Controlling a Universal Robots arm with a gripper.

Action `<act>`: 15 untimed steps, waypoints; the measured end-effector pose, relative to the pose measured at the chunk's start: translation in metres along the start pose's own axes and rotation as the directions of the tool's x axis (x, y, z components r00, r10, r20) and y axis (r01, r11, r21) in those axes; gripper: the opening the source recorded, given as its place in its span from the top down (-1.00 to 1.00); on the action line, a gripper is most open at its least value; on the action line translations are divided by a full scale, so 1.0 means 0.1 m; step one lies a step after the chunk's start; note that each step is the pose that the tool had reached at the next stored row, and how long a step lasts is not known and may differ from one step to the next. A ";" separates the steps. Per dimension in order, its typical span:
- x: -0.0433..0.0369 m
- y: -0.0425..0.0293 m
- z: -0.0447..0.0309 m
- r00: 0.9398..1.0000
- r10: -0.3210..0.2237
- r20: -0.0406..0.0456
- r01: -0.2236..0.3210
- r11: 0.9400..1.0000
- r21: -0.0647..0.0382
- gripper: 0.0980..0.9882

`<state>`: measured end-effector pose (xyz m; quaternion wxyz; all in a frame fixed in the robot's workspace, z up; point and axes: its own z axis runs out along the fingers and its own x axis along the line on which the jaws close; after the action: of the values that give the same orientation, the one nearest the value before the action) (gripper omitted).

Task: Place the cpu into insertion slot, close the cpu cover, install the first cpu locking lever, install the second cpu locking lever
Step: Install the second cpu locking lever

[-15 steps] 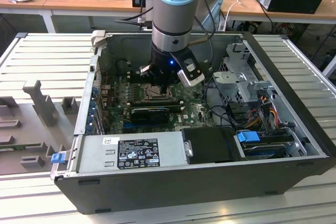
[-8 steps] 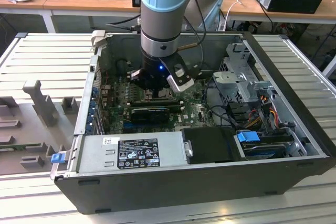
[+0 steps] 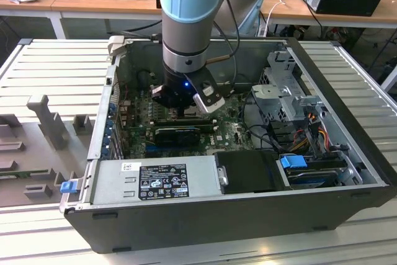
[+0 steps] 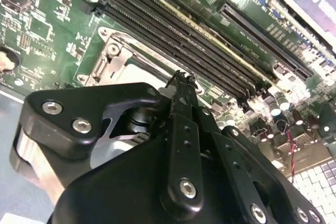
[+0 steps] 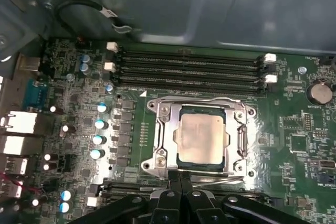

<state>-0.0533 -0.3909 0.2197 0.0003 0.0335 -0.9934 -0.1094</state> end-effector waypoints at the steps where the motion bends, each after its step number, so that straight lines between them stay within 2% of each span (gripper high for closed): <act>1: 0.017 -0.015 0.000 1.000 0.000 0.000 0.000 1.000 -0.002 0.98; 9: 0.120 -0.049 0.011 1.000 0.000 0.000 0.000 1.000 -0.002 0.98; 12: 0.172 -0.086 0.018 1.000 0.000 0.001 0.000 1.000 -0.008 0.98; 15: 0.184 -0.101 0.029 1.000 0.002 0.001 -0.002 1.000 -0.010 0.98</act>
<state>-0.0710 -0.4013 0.2146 0.0001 0.0327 -0.9929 -0.1145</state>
